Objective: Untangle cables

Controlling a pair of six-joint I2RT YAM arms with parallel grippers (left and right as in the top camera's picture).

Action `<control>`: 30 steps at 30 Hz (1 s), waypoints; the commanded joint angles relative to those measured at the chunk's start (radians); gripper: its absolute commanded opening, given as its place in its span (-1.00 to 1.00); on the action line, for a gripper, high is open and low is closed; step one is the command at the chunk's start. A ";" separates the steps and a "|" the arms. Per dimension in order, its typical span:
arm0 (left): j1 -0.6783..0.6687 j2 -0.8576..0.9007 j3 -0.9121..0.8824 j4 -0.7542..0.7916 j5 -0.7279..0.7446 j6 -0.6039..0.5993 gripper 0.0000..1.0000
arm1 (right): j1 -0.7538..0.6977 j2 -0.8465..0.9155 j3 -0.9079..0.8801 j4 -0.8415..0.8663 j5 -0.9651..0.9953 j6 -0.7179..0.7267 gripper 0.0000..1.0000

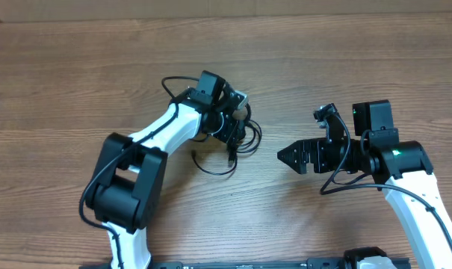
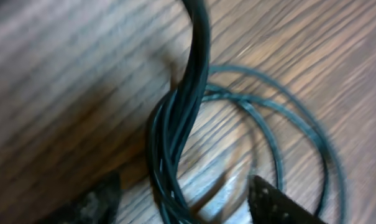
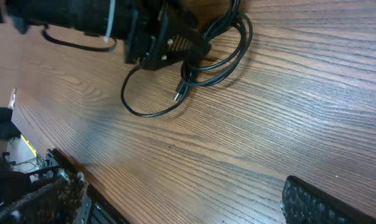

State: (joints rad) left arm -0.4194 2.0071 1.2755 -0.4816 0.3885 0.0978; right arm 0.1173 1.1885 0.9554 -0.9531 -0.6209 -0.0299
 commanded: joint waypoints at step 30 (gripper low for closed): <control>-0.131 -0.267 0.013 0.175 -0.003 -0.076 -0.92 | -0.006 -0.002 0.006 0.073 0.047 0.354 1.00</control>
State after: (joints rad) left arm -0.5171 1.8160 1.2770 -0.3401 0.3809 0.0246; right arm 0.1173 1.1885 0.9554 -0.8894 -0.6170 0.2169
